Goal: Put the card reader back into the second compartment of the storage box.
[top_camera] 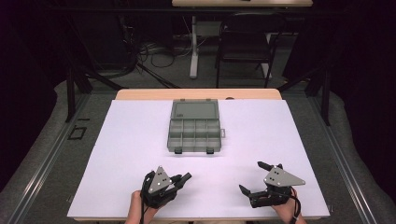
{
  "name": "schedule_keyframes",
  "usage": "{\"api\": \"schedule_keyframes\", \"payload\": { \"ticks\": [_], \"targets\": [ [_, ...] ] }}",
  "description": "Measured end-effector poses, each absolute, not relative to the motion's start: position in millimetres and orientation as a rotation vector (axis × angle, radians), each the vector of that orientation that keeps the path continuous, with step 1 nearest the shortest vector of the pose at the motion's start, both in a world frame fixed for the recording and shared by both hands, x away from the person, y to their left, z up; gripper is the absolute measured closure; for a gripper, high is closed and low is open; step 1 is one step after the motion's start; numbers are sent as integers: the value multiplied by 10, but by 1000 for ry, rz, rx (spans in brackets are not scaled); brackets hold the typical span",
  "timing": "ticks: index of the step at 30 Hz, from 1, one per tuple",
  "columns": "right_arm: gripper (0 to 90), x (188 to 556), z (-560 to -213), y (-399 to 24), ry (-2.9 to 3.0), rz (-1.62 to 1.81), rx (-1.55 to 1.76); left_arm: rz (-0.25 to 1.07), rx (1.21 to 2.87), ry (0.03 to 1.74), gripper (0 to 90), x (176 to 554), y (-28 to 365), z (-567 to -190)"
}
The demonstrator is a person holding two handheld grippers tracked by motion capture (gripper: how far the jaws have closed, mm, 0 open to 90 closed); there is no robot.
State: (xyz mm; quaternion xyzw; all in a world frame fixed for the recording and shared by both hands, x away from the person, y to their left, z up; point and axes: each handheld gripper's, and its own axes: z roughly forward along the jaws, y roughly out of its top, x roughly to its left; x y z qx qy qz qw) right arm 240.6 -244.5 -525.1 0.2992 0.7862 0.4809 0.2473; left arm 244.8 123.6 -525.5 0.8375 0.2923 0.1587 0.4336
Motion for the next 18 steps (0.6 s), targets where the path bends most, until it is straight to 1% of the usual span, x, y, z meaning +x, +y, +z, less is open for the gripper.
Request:
{"api": "schedule_keyframes", "payload": {
  "ticks": [18],
  "targets": [
    [1,2413,-5259,-2436,2150,1313,821,407,2073,727,738,2547,1247,-5196]
  ]
}}
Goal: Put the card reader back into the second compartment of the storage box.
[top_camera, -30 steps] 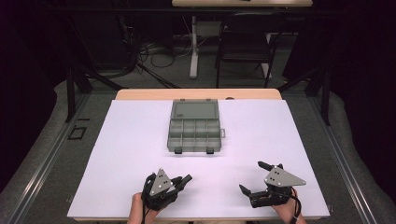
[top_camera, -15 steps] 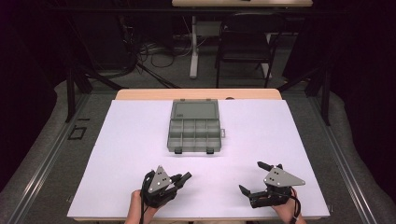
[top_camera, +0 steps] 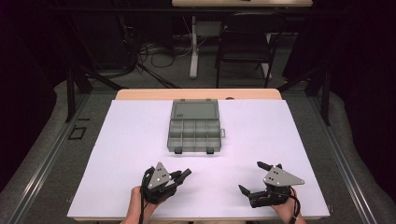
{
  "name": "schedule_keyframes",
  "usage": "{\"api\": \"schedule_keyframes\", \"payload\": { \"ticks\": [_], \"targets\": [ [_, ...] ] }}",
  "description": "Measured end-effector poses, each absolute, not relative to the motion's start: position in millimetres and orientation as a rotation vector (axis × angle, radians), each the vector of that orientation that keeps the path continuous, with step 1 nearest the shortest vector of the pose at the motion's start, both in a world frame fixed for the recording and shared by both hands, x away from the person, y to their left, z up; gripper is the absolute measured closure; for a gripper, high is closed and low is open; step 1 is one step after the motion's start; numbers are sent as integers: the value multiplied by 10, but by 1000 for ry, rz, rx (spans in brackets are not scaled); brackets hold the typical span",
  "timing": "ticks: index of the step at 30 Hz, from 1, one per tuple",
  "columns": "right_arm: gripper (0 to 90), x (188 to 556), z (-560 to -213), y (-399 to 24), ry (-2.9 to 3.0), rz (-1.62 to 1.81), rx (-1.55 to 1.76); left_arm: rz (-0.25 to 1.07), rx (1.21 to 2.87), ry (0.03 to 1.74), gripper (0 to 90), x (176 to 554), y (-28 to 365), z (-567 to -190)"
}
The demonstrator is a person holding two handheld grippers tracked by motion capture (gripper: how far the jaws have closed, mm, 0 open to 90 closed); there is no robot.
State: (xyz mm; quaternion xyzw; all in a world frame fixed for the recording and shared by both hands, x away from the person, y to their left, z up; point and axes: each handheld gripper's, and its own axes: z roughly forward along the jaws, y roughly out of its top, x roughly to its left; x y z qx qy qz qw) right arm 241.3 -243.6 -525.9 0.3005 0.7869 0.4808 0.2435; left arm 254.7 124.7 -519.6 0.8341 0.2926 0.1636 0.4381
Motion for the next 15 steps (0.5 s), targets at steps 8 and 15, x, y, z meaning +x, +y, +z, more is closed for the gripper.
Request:
{"api": "schedule_keyframes", "payload": {
  "ticks": [8,15],
  "targets": [
    [1,2414,-5260,-2438,2151,1312,821,414,2044,739,738,2612,1263,-5142],
    [1,2421,-5265,-2429,2156,1312,819,426,2028,749,738,2680,1274,-5111]
  ]
}}
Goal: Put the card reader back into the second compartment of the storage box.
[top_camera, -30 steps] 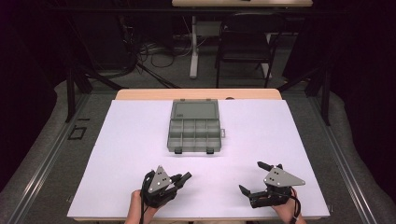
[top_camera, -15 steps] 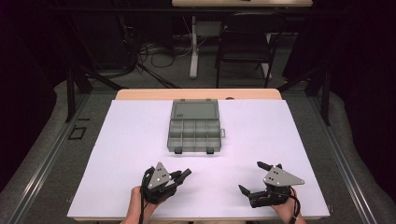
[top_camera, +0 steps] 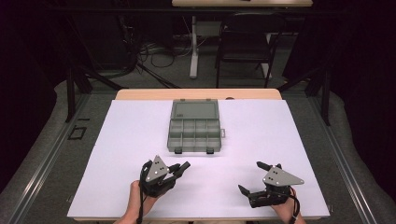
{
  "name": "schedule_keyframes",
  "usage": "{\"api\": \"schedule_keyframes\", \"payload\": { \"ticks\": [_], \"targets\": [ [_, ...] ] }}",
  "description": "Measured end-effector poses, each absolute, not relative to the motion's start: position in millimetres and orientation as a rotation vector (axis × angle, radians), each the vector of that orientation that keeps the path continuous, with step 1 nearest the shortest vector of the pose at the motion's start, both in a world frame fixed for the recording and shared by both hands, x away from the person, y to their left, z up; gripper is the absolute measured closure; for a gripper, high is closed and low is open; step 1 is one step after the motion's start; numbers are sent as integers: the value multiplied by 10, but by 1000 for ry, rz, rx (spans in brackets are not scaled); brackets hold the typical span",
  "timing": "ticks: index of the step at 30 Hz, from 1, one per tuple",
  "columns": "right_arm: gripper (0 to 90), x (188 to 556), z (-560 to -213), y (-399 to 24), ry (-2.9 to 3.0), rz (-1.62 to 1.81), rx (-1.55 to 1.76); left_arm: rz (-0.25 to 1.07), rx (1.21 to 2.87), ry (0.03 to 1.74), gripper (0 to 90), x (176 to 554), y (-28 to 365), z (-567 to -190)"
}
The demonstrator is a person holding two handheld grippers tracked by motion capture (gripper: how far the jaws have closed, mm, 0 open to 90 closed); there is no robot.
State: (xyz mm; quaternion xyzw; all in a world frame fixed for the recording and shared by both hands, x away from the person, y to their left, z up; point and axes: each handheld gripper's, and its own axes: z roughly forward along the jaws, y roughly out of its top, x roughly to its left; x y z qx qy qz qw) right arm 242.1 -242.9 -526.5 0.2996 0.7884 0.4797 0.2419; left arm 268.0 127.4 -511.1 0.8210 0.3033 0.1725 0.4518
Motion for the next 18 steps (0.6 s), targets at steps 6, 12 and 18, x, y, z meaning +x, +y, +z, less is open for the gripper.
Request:
{"api": "schedule_keyframes", "payload": {
  "ticks": [6,12,18],
  "targets": [
    [1,2425,-5267,-2428,2157,1313,819,428,2020,756,738,2717,1283,-5099],
    [1,2417,-5262,-2426,2156,1312,818,431,2020,756,738,2758,1273,-5093],
    [1,2413,-5261,-2431,2153,1315,818,442,2009,756,737,2799,1270,-5060]
  ]
}}
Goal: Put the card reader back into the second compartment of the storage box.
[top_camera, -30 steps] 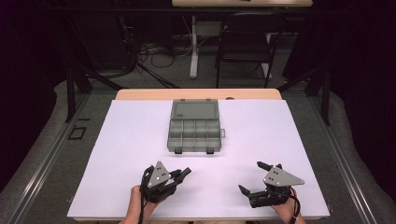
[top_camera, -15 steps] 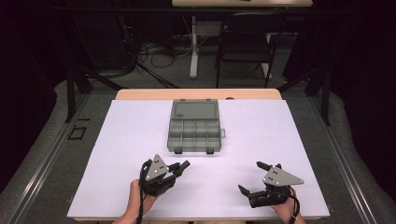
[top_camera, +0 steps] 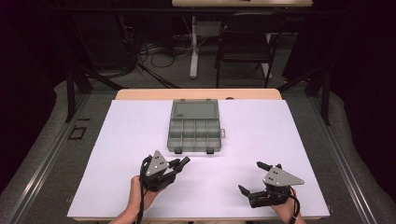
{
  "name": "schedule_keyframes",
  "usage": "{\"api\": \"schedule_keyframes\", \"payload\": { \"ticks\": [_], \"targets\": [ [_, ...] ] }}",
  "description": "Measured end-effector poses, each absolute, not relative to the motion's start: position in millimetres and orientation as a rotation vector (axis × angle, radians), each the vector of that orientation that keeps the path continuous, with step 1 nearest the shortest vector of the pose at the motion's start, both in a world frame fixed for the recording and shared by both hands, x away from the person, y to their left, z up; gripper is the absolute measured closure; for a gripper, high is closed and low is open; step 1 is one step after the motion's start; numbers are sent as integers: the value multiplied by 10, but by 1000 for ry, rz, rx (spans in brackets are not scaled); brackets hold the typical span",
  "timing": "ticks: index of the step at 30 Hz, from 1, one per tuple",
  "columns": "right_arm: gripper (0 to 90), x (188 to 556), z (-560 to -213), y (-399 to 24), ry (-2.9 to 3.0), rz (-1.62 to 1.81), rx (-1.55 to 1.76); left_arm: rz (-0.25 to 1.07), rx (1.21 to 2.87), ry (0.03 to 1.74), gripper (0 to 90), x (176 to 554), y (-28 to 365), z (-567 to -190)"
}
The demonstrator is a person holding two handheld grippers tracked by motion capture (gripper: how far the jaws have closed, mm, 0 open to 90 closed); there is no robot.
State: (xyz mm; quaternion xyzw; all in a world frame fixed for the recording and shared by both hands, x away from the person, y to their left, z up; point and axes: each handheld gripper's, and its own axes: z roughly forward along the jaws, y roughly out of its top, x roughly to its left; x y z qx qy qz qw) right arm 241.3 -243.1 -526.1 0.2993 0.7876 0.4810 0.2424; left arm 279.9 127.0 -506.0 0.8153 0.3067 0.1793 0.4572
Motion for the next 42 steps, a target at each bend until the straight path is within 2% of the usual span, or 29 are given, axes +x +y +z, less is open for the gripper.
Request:
{"api": "schedule_keyframes", "payload": {
  "ticks": [42],
  "targets": [
    [1,2416,-5263,-2438,2155,1315,821,489,1973,759,737,3123,1197,-4936]
  ]
}}
